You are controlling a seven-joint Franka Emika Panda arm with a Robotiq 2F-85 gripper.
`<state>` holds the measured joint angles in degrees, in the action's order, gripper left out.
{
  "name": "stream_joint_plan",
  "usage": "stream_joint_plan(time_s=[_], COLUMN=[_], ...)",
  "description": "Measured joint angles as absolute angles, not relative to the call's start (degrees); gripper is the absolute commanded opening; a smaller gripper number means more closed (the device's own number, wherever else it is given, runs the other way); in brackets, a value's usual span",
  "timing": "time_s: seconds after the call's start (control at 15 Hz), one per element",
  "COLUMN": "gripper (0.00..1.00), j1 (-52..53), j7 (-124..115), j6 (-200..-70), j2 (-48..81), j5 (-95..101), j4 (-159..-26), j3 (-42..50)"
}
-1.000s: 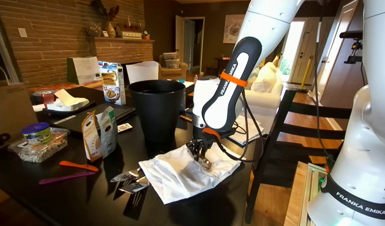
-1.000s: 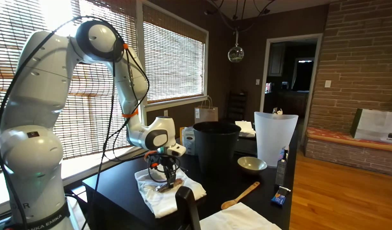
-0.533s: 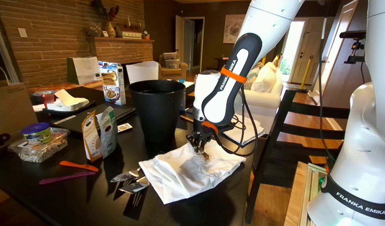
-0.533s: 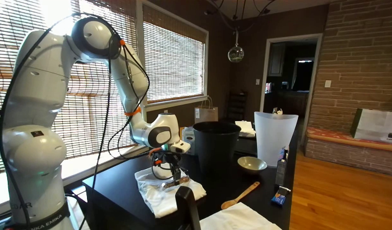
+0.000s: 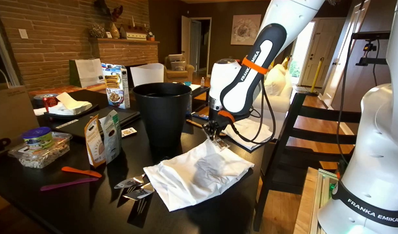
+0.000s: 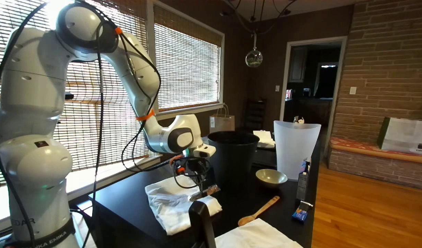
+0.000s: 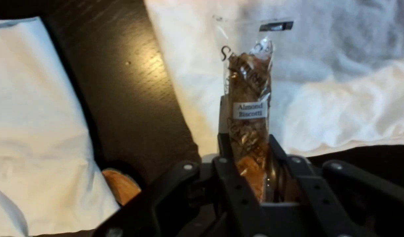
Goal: Unfold the white cloth on the left, remove the brown object in a plastic wrapping from the white cloth and put it on the table
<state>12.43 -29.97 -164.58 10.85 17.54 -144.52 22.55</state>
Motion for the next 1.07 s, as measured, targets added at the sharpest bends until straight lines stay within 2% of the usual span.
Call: stream_joint_plan(time_s=[0.53, 1.07], gripper=[0.10, 0.10], j1=[5.68, 0.01], j7=[-31.81, -30.41], j6=[-156.02, -156.65], j2=[8.76, 10.15], j5=[30.92, 31.24], j4=[-144.91, -147.21], j3=[24.02, 21.37])
